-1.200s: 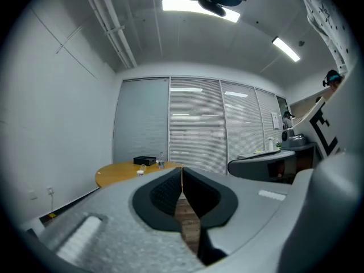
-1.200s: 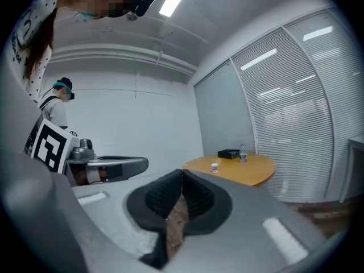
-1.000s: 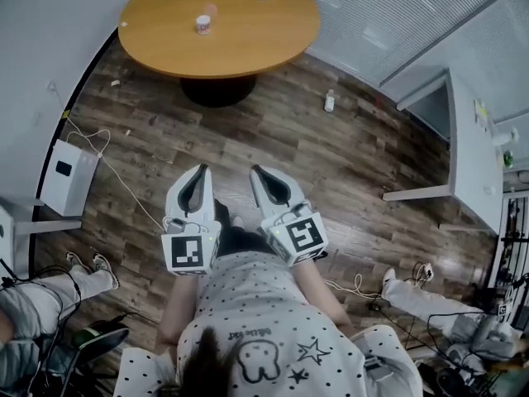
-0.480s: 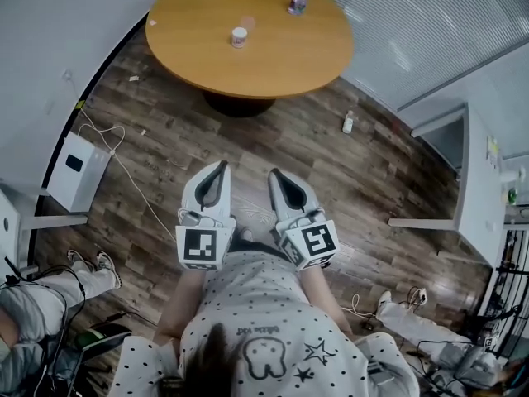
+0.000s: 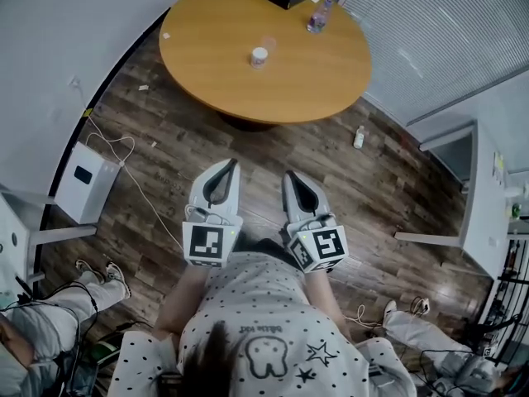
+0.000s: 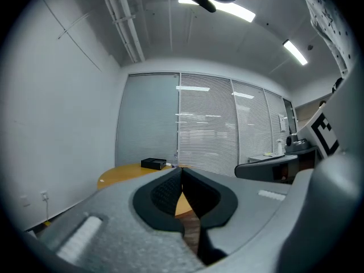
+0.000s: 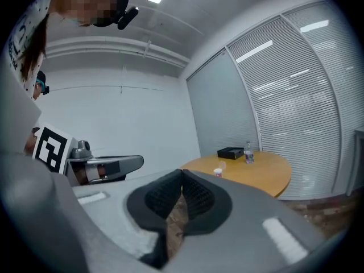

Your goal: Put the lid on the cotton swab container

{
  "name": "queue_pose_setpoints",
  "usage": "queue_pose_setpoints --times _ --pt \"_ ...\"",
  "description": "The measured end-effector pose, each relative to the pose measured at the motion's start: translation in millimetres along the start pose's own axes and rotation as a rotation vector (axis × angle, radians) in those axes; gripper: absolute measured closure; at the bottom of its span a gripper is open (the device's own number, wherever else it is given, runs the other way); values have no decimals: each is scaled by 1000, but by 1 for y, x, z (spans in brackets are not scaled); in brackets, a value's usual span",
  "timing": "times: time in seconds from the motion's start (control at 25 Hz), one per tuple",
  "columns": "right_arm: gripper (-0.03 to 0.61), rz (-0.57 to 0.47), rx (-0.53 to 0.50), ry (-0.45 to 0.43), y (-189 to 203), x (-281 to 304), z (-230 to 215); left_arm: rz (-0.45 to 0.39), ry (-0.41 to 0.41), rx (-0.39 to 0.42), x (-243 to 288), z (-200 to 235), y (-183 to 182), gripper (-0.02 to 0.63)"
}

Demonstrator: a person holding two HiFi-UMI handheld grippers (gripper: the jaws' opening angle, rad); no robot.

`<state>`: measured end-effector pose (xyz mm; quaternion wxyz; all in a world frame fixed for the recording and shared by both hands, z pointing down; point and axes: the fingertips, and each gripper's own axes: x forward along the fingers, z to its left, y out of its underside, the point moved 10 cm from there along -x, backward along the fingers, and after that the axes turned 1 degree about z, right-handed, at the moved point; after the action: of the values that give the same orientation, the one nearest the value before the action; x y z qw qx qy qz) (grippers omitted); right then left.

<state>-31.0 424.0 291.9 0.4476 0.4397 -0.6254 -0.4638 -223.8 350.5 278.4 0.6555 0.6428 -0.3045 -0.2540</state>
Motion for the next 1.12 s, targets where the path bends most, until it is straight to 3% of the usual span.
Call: queue_pose_setpoints --times 0.68,1.12 --pt "574 -30 43 79 -7 34 -29 44 12 -27 43 32 13 603" --pt "574 -8 41 38 -22 95 -97 48 -47 -63 120 46 4 603"
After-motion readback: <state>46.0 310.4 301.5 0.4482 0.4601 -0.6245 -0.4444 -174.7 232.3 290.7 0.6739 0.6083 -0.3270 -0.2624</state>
